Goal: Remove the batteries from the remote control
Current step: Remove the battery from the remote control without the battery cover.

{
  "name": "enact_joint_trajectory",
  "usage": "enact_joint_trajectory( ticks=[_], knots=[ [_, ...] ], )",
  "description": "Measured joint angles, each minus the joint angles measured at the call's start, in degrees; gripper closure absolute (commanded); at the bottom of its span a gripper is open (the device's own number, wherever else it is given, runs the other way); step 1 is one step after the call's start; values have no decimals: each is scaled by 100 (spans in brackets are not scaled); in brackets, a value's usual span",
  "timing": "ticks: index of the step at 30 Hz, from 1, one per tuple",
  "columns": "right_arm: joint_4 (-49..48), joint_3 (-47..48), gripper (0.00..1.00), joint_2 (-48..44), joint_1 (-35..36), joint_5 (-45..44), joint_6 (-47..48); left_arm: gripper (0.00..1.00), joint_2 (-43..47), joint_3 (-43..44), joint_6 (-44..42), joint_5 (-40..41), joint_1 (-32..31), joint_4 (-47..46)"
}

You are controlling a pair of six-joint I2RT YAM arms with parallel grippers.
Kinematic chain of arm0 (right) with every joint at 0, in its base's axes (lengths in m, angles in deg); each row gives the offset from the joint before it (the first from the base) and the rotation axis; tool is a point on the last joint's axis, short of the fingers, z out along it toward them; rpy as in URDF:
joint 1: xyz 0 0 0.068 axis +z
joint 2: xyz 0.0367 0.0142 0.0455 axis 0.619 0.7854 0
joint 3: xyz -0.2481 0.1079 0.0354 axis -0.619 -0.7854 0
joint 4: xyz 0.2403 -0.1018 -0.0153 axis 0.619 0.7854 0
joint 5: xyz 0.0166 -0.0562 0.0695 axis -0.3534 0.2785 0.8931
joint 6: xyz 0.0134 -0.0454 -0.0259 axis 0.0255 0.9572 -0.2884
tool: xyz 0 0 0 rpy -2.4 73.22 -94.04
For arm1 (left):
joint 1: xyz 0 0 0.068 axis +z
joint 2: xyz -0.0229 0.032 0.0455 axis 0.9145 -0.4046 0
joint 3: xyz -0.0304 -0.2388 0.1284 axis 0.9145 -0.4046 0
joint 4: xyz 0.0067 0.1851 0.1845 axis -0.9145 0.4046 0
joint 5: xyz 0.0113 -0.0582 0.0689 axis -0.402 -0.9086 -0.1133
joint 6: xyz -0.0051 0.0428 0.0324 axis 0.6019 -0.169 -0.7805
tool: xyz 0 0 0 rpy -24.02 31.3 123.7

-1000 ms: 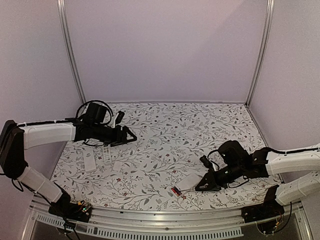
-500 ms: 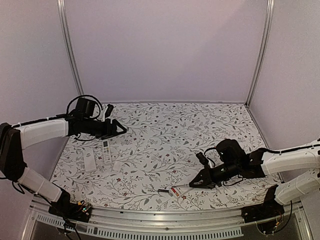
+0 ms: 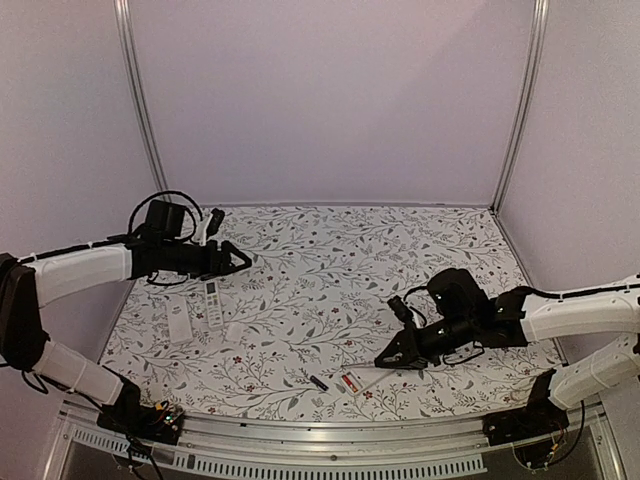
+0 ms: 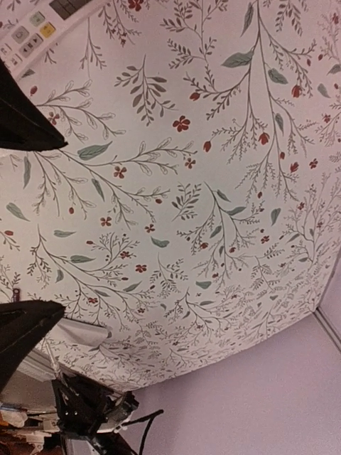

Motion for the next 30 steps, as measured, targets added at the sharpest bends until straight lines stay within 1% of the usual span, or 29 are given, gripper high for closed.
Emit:
enact_joint_trajectory(
  ticks=[3, 7, 13, 17, 23, 30],
  knots=[
    [385, 240, 100, -98, -11, -120, 278, 31, 85, -79, 52, 85, -326, -52],
    [848, 284, 100, -304, -44, -181, 704, 33, 243, -352, 389, 208, -1106, -387],
    [1458, 321, 100, -289, -46, -181, 1316, 38, 251, -883, 1314, 479, -2332, -1123],
    [1727, 457, 100, -101, -46, -236, 1661, 40, -48, -994, 1952, 627, -3088, -1596],
    [1803, 660, 100, 214, -46, -225, 2041, 43, -702, -992, 2538, 713, -3718, -2114],
    [1486, 807, 100, 682, -46, -175, 2159, 44, -911, -990, 2741, 758, -3797, -2168]
  ],
)
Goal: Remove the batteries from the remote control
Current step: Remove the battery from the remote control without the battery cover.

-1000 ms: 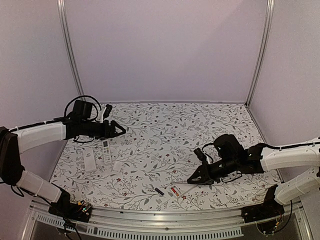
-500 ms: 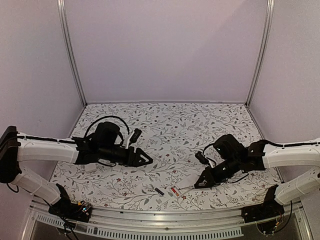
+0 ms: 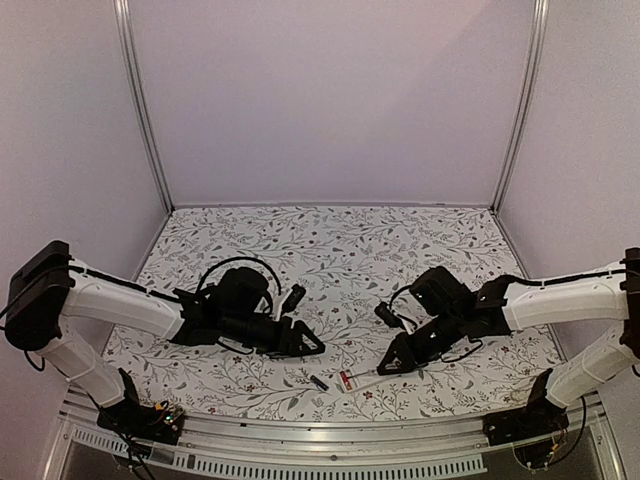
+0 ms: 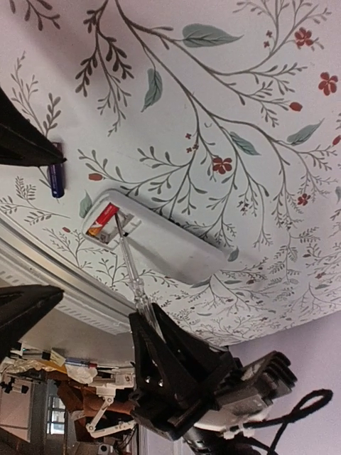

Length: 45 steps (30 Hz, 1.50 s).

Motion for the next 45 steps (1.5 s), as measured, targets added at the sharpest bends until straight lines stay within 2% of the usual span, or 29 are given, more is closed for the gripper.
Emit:
enact_joint_trajectory(
  ticks=[12, 17, 29, 45],
  knots=[
    [-1215, -31, 100, 376, -2, -660, -686, 45, -26, 0, 9, -24, 249, -101],
    [-1502, -31, 100, 527, -2, -682, -796, 49, -380, 68, -59, -219, 435, -278],
    [-1967, -236, 100, 529, 0, -721, -1049, 67, -1309, 546, -551, -533, 551, -262],
    [-2391, -365, 100, 634, 26, -785, -1333, 87, -1781, 828, -1045, -411, 595, -52]
  ],
)
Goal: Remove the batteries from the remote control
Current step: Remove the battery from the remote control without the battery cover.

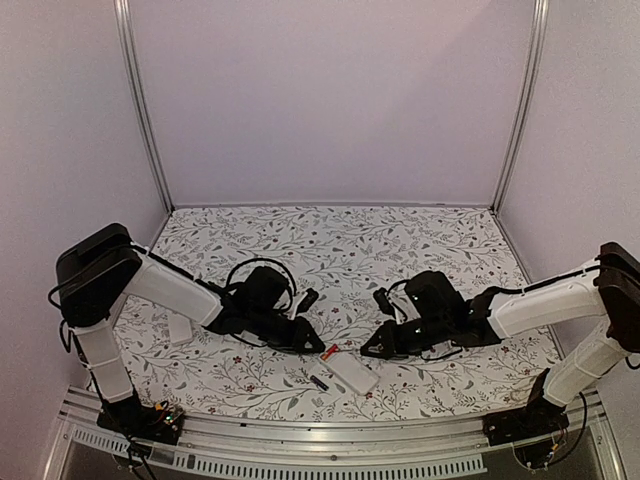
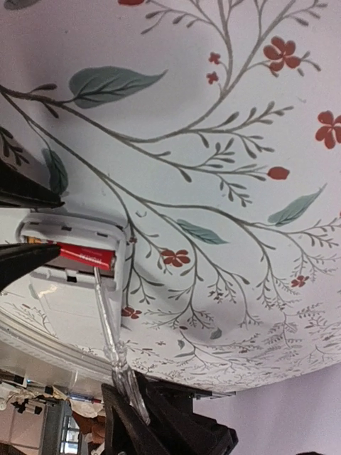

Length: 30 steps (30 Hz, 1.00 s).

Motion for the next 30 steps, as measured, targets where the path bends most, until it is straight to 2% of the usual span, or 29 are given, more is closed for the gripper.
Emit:
enact_joint_trajectory(
  ticks=[7, 16, 26, 30],
  knots=[
    [-525, -302, 100, 20, 26, -22, -256, 93, -68, 0, -4, -35, 4, -15],
    [-1290, -678, 100, 33, 24, 79, -647, 93, -92, 2, -2, -74, 4, -81],
    [-2092, -789, 100, 33, 48, 581, -804, 94, -166, 2, 9, -122, 9, -236],
    [-2186, -796, 100, 33, 66, 619, -815, 91, -164, 2, 20, -101, 11, -236]
  ],
)
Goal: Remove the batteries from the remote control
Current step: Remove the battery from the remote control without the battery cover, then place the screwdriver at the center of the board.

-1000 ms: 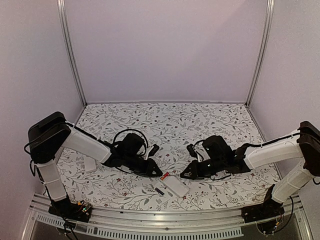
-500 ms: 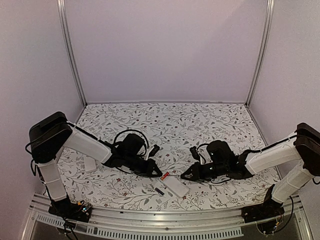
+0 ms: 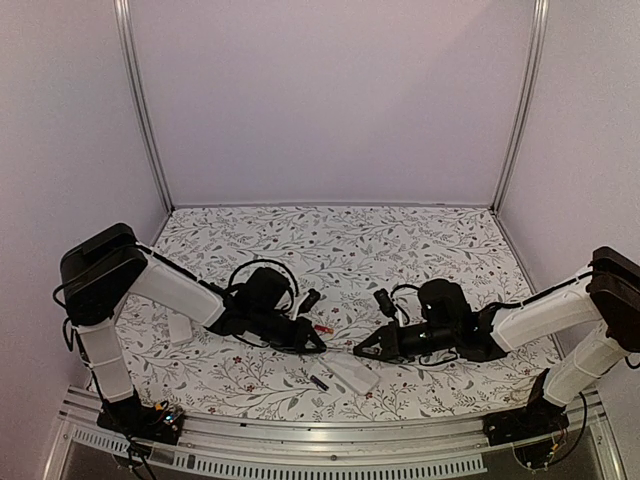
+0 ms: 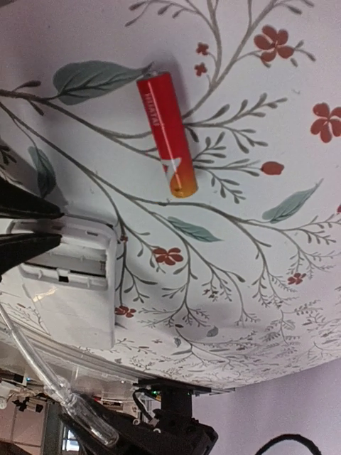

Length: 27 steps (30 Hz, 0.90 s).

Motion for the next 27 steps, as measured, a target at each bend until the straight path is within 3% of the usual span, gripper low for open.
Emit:
enact_joint_trajectory(
  ticks=[9, 18, 21, 27],
  knots=[
    [66, -13, 100, -35, 0, -90, 9, 66, 595, -229, -39, 391, 273, 162],
    [621, -13, 100, -870, 4, -765, 186, 23, 1880, -221, -442, 765, 793, 627],
    [968, -13, 100, -1329, 4, -1209, 308, 16, 2409, -151, -656, 857, 1209, 986],
    [1515, -13, 100, -1895, -83, -1897, 476, 14, 3206, 289, -1202, 979, 2245, 1849]
  ],
)
